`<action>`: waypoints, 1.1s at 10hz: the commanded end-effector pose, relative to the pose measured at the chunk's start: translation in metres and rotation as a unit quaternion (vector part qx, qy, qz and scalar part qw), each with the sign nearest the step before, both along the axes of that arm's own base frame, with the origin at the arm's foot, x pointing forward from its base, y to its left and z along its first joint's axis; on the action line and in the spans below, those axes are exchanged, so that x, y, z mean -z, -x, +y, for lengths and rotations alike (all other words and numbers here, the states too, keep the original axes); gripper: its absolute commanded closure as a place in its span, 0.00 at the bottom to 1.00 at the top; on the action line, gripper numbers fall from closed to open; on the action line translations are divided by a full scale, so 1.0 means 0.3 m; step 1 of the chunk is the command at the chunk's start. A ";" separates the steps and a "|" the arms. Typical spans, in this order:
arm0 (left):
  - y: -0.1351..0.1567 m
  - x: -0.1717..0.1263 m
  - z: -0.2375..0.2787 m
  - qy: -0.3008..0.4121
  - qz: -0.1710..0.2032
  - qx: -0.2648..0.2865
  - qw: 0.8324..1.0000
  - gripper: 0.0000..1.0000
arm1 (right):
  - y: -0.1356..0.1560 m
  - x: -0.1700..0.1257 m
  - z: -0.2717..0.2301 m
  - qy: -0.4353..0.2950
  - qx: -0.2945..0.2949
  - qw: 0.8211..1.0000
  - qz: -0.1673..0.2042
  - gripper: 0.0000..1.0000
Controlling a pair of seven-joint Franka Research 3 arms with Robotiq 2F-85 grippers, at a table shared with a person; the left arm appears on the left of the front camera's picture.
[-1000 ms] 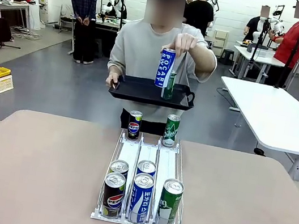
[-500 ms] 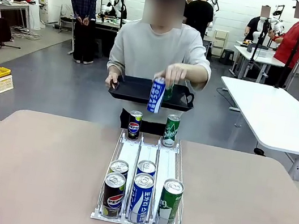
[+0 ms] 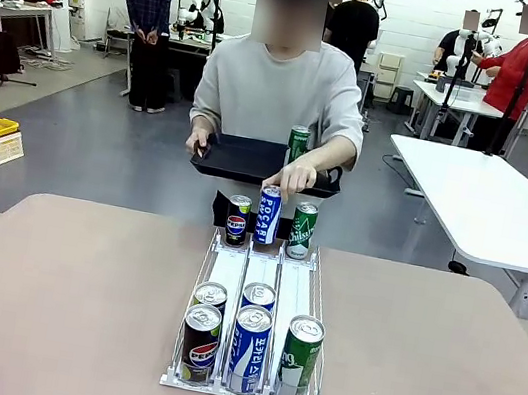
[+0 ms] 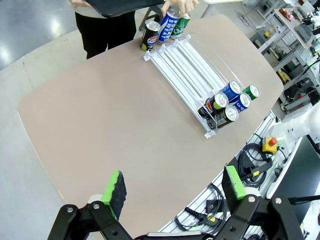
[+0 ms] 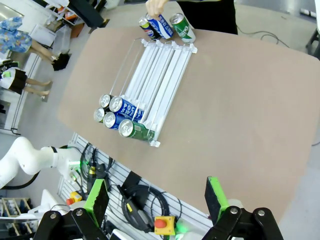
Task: Retrieve and hand over the desired beverage to the person.
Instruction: Pick up another can of the same type that the person held from the Automatic Can Dispenser.
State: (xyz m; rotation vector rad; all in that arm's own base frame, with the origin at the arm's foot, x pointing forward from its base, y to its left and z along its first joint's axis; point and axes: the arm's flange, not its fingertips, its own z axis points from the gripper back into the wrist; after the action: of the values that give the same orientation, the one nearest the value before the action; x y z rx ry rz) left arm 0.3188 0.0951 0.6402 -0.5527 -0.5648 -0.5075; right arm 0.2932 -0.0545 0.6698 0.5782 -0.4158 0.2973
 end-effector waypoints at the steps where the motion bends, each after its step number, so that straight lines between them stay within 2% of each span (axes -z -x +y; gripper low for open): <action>1: 0.003 -0.002 0.006 0.002 -0.002 0.007 1.000 0.00 | -0.004 -0.001 0.005 -0.008 -0.004 1.000 0.001 0.00; 9: 0.000 0.000 0.000 0.000 0.000 0.000 1.000 0.00 | -0.004 -0.001 0.005 -0.008 -0.004 1.000 0.001 0.00; 10: -0.023 -0.055 -0.138 -0.052 -0.006 0.036 0.998 0.00 | -0.004 -0.001 0.005 -0.008 -0.004 1.000 0.001 0.00; 11: -0.046 -0.097 -0.313 -0.100 0.011 0.081 0.992 0.00 | -0.004 -0.001 0.005 -0.008 -0.004 1.000 0.001 0.00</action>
State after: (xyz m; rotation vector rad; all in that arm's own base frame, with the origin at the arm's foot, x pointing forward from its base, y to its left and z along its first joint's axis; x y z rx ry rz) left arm 0.3229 0.0442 0.6521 -0.4952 -0.5204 -0.6119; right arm 0.2933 -0.0543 0.6699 0.5781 -0.4157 0.2979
